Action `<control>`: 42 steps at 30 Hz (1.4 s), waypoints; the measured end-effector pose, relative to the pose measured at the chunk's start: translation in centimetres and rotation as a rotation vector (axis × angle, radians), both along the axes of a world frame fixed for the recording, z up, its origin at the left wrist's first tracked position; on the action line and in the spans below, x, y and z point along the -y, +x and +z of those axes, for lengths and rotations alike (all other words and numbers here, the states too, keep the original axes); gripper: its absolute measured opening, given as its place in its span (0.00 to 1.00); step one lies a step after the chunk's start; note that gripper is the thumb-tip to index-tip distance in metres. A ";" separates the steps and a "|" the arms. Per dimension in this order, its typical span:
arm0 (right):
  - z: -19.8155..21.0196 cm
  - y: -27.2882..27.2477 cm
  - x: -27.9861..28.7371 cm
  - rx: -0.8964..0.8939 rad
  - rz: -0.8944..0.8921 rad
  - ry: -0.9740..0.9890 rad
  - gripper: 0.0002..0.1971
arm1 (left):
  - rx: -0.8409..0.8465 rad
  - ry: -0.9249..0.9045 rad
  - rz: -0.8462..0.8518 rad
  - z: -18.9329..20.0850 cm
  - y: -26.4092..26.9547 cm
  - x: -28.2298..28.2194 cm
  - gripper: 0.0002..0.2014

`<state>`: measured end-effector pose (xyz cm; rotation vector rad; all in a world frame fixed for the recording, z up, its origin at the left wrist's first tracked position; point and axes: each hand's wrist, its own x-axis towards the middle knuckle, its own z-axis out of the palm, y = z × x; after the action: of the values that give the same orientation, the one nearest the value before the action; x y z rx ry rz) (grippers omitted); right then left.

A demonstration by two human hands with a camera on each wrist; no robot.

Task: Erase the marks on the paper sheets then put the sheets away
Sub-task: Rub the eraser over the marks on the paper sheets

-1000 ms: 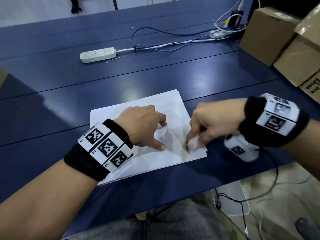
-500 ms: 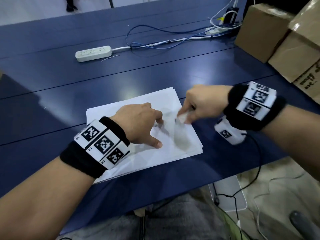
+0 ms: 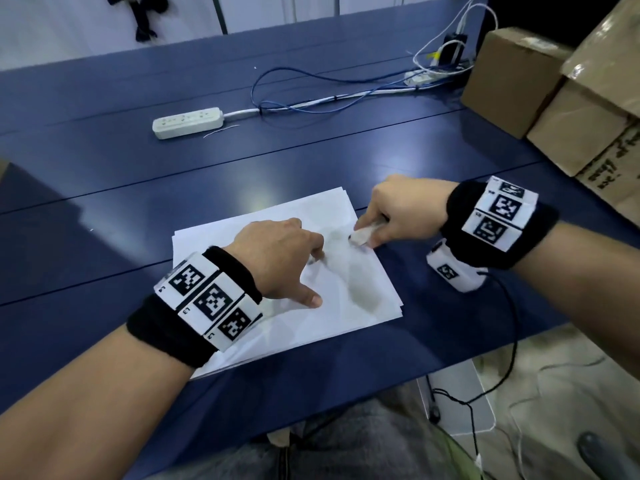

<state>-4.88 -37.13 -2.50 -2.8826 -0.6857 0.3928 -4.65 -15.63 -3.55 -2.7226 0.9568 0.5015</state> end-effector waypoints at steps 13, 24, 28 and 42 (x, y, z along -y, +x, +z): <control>-0.3 0.4 -0.1 0.014 -0.002 0.011 0.15 | 0.011 -0.004 0.007 0.1 -0.3 0.0 0.34; -0.2 0.3 0.4 0.008 -0.033 -0.010 0.13 | 0.013 0.002 0.000 0.1 -0.3 0.1 0.34; -0.3 -1.9 0.9 -0.156 0.095 -0.002 0.16 | 0.008 0.006 0.006 0.0 -0.3 0.0 0.34; 0.1 -3.4 0.6 -0.222 0.147 -0.025 0.16 | 0.008 -0.001 0.008 0.0 -0.4 -0.1 0.34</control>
<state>-8.23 -37.78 -2.39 -2.7609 -0.8595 0.7319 -5.08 -15.53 -3.59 -2.7289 0.9445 0.4907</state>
